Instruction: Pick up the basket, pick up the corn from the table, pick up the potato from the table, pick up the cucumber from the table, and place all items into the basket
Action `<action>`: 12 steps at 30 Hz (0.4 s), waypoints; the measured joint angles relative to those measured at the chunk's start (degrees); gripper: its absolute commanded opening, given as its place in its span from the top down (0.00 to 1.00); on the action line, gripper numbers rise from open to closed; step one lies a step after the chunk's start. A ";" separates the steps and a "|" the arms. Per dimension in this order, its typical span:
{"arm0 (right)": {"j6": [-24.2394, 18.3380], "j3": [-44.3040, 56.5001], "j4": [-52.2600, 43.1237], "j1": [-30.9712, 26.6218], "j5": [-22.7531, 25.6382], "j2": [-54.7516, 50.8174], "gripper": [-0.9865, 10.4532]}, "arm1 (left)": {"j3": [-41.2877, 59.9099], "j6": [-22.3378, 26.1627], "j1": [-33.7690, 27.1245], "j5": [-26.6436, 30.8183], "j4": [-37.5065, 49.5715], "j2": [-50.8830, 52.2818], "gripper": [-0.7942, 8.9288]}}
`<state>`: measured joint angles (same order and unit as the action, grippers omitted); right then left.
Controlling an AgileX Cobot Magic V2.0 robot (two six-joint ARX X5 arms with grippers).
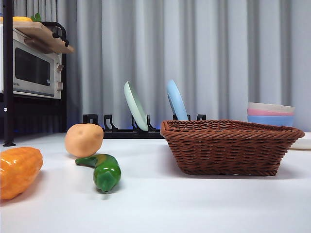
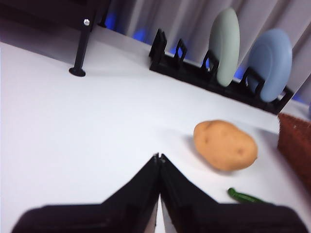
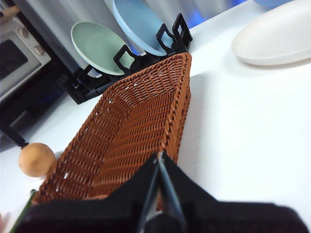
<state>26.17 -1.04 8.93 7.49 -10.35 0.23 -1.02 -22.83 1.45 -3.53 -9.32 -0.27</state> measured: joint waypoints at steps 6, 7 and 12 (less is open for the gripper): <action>1.05 -0.02 -0.85 0.00 2.12 0.02 0.92 | 0.00 -0.87 0.00 -5.38 4.26 0.00 0.93; 1.03 -0.02 -0.83 0.00 2.80 0.04 0.92 | -0.07 -0.90 0.00 -6.36 4.37 0.00 0.93; 1.01 -2.64 -0.52 0.00 4.37 2.64 0.92 | -3.08 -0.94 0.02 -8.15 2.25 -0.50 0.93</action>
<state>27.18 -3.68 8.40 7.49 -5.98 2.87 -4.10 -23.77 1.48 -11.68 -7.07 -0.78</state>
